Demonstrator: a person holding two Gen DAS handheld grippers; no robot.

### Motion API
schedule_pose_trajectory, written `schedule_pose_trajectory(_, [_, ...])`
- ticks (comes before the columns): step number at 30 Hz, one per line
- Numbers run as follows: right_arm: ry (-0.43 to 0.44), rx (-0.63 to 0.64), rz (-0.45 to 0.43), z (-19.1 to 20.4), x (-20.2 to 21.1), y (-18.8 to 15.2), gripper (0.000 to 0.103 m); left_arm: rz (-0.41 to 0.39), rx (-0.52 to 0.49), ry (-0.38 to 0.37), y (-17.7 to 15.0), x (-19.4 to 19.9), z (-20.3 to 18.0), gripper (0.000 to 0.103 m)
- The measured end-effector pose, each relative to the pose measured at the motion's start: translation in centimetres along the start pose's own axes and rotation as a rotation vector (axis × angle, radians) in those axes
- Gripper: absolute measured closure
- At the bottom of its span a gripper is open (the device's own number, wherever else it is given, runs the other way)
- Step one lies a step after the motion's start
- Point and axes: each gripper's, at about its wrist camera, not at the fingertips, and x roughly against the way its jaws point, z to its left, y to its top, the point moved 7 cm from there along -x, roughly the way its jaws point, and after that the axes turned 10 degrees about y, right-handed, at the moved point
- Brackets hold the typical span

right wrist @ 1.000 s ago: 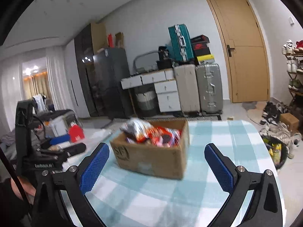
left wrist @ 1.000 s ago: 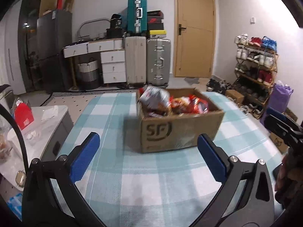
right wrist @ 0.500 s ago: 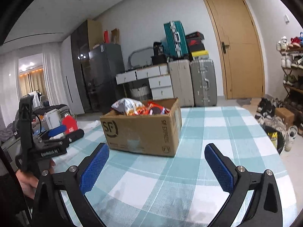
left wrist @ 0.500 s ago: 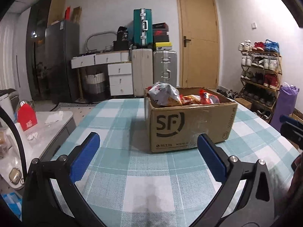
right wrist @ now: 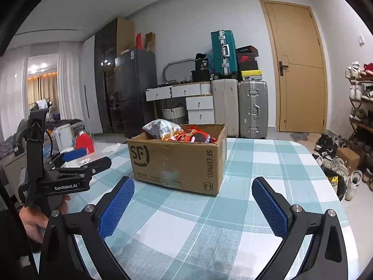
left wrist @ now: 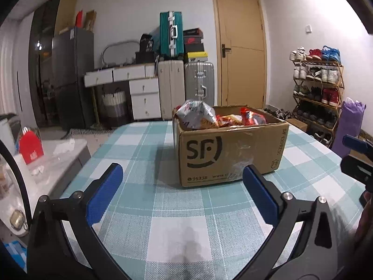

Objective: Organize snacks

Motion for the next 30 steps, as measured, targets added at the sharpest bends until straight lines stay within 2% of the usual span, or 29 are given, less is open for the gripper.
schedule_pose_trajectory(30, [0.002, 0.017, -0.007, 0.3, 0.2, -0.1, 0.0, 0.018, 0.023, 0.03, -0.2, 0.4, 0.8, 0.0])
